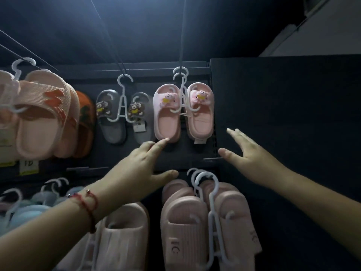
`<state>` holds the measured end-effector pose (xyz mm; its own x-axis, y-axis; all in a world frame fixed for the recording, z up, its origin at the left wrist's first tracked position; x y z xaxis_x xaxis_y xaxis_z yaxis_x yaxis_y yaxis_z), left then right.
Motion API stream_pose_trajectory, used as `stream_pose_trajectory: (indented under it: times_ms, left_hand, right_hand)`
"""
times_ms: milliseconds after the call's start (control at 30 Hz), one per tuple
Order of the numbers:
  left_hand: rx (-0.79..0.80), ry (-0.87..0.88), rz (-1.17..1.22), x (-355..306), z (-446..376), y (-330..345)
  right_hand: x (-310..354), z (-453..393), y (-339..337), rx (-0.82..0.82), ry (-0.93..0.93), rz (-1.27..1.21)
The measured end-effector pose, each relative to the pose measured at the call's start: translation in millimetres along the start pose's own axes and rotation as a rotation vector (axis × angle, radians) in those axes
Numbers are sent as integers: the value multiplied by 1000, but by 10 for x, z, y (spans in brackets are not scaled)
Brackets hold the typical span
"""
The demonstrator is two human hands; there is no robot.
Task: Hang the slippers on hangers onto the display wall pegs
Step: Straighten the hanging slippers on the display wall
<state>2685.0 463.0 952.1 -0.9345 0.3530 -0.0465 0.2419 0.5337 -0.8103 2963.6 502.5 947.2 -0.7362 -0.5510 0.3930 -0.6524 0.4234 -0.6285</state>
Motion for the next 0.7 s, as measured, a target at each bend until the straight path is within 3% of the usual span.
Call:
stream_pose_trajectory:
  times_ms: [233,333,567,700]
  left_hand:
    - [64,102,-54,129,619,305]
    - [-21,219,-173,91,887,434]
    - [107,236,-232,-113,1202,674]
    - [75,250,-240,-229,1179,759]
  right_hand:
    - [-28,750,208,146,179,52]
    - [59,1044,318,182,197,114]
    - [248,1569,486,295,211,212]
    - [230,1679,466,265,202,190]
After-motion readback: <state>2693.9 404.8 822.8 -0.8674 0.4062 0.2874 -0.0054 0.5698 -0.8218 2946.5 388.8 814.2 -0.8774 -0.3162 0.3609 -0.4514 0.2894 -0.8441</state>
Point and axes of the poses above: each hand's wrist, its own z-axis away from the middle knuckle, its own y-axis out of the palm, x = y × z, the point moved 2 cm from there along -z, towards the middle knuckle, and after that the axes turned 4 degrees about x, right-handed, at the moved point
